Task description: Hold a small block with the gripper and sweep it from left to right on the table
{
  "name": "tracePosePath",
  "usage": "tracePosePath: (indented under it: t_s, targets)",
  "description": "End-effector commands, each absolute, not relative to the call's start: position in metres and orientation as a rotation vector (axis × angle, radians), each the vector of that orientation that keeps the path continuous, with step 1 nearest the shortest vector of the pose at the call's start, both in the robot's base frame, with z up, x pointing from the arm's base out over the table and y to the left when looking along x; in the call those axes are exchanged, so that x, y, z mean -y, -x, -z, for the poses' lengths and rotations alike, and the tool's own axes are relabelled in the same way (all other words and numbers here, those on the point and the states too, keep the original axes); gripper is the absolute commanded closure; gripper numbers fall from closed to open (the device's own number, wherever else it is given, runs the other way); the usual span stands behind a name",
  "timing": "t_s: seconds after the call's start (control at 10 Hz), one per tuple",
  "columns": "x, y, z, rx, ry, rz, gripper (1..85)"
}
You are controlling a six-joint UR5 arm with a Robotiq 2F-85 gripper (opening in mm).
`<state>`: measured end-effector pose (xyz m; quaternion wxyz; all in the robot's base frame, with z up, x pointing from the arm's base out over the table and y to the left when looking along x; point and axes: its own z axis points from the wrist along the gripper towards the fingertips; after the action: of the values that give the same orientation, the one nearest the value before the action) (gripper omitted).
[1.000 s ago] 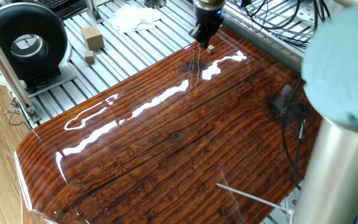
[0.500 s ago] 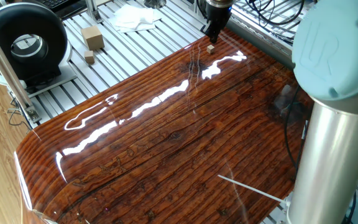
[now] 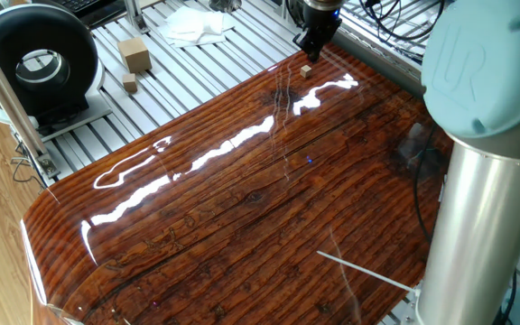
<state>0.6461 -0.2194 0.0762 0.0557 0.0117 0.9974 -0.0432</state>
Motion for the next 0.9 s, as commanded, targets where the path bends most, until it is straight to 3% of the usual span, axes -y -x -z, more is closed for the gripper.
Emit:
tracePosePath:
  t_s: [0.0,0.3,0.8]
  targets:
    - [0.236,-0.661,-0.062,-3.004,-0.016,0.062,54.7]
    - [0.266,-0.673,-0.051,-3.020,0.011,0.068,52.0]
    - [0.246,-0.688,-0.047,-3.001,-0.023,-0.017,48.7]
